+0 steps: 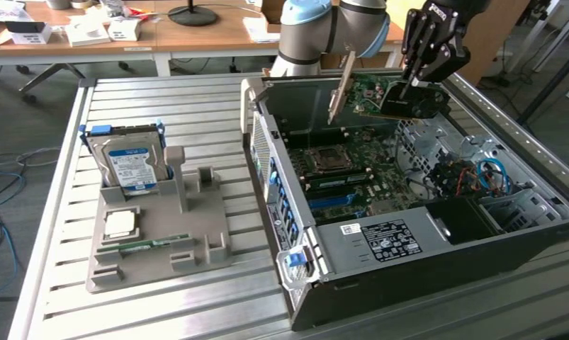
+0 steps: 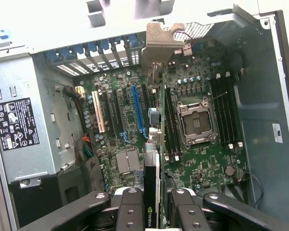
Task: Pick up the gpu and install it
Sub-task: 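Insert the gpu into the slot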
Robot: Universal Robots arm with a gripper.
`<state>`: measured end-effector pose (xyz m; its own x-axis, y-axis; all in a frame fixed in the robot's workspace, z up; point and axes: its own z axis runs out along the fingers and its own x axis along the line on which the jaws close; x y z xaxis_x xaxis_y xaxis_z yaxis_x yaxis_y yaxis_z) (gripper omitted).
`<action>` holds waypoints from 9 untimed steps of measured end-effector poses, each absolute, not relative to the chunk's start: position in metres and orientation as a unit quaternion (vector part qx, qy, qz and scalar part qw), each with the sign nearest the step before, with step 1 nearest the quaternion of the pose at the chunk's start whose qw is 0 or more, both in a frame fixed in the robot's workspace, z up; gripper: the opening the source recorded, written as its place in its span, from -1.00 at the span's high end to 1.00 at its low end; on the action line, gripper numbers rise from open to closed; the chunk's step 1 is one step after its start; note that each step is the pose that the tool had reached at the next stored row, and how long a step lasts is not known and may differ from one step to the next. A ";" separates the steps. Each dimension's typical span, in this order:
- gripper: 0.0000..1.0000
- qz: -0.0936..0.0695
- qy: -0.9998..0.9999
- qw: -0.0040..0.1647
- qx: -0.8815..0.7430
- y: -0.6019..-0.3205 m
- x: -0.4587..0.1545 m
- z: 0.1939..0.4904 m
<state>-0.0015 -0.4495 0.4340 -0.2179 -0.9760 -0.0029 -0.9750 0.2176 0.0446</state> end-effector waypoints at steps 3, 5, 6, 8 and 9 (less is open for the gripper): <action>0.47 -0.018 -0.780 0.013 0.625 -0.450 -0.001 0.434; 0.47 -0.018 -0.780 0.013 0.625 -0.450 -0.001 0.434; 0.47 -0.018 -0.780 0.013 0.625 -0.450 -0.001 0.434; 0.47 -0.018 -0.780 0.013 0.625 -0.450 -0.001 0.434; 0.47 -0.018 -0.779 0.013 0.626 -0.450 -0.001 0.434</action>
<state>-0.0015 -0.4495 0.4339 -0.2151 -0.9766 -0.0028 -0.9757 0.2147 0.0447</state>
